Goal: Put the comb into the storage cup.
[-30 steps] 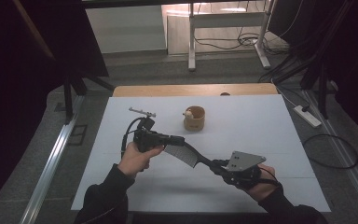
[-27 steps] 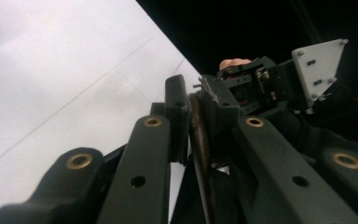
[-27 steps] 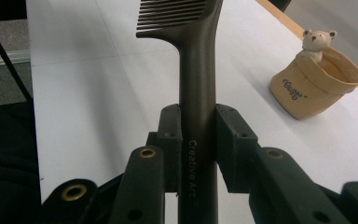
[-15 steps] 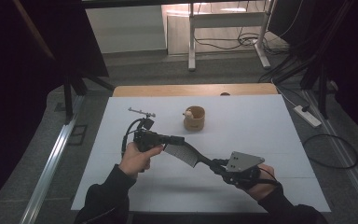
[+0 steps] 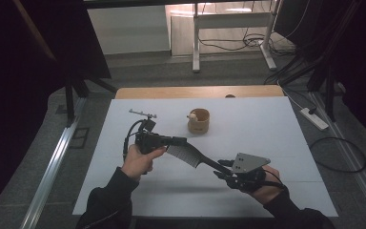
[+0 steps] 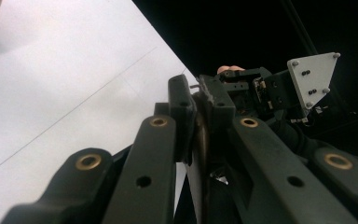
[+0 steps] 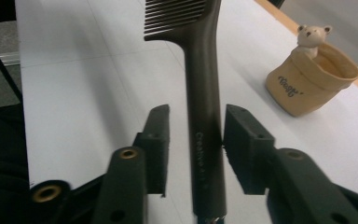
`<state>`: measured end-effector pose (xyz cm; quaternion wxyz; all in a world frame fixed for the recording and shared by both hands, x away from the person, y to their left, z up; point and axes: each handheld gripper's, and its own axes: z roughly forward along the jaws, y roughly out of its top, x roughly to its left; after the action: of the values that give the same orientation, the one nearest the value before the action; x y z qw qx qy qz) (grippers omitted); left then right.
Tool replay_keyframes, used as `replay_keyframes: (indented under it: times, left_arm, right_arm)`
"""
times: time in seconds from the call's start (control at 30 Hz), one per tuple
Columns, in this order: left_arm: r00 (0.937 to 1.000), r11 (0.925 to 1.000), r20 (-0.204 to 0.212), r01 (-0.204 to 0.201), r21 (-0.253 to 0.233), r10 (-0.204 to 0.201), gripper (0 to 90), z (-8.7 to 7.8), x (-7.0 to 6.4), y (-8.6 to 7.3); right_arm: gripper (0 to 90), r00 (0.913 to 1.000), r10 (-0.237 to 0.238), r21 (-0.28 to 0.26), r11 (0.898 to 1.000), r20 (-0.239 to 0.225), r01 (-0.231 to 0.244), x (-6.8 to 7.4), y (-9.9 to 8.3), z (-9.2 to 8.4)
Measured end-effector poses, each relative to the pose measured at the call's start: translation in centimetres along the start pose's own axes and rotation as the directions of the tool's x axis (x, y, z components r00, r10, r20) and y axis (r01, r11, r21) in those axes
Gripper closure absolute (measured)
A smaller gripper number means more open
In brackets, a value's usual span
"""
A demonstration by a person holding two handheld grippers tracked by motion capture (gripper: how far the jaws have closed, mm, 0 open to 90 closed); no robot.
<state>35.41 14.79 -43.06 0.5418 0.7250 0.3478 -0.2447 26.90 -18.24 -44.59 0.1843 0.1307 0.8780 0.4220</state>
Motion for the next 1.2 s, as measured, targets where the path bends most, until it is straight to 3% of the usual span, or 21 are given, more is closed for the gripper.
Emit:
replay_keyframes:
  times: [0.83,1.2]
  left_arm:
    - [0.9944,0.9976,-0.082,-0.066,0.019,0.067,83.6,-0.4,-0.8,1.1]
    - [0.9878,0.9953,-0.121,-0.096,0.018,0.097,83.5,-1.5,-1.1,2.2]
  right_arm:
    - [22.9,0.9915,0.125,0.048,0.991,0.033,-0.127,-1.2,-0.3,0.1]
    - [15.0,0.9863,0.16,0.089,0.983,0.042,-0.163,-1.7,-0.6,-0.2]
